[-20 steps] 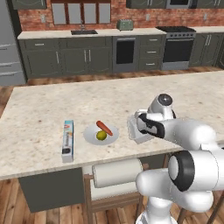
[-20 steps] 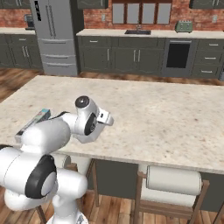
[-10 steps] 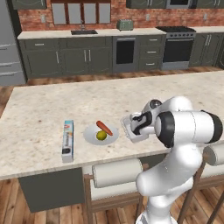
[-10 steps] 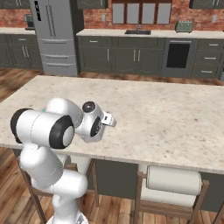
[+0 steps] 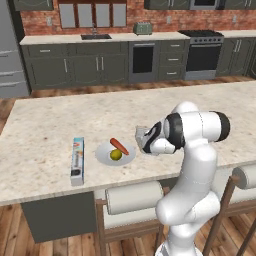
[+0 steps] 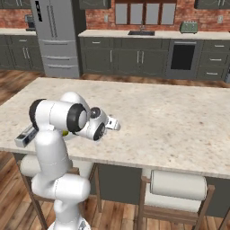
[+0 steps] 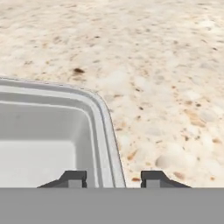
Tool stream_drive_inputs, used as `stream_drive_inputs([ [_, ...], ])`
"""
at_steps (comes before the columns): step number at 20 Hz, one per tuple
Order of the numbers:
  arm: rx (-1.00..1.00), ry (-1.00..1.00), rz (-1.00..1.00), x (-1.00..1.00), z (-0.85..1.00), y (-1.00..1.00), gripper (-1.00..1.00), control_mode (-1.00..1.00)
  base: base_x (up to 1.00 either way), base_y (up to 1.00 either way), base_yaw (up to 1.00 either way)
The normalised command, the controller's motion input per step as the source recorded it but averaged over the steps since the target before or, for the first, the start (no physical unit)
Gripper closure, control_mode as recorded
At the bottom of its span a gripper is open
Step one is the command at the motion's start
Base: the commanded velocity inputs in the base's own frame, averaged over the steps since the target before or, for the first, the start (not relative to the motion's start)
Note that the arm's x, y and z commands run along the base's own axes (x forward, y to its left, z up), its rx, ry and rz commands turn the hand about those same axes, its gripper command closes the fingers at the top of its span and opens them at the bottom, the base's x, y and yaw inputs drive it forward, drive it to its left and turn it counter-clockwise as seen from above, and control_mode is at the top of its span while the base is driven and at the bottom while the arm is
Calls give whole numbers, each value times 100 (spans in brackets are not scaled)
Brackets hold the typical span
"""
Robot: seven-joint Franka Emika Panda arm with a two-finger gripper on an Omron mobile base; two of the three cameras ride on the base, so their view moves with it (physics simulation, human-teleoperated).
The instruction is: Retrieve the tupperware and aluminum foil from the cabinet and place them on the dining counter near the plate with lemon and carrot to prepare for storing leftovers.
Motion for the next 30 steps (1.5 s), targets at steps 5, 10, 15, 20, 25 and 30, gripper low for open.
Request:
stream_drive_inputs([
  [5,0,-2,0,-20,82,-14,-100,-100,0,0,0],
  [10,0,-10,0,-54,100,0,-100,-100,0,0,0],
  [15,0,0,1,-97,94,6,-100,-100,0,0,0],
  [20,0,0,3,-92,100,5,-100,-100,0,0,0],
  [25,0,0,3,-74,100,1,-100,-100,0,0,0],
  [30,0,5,3,-95,100,13,-100,-100,0,0,0],
])
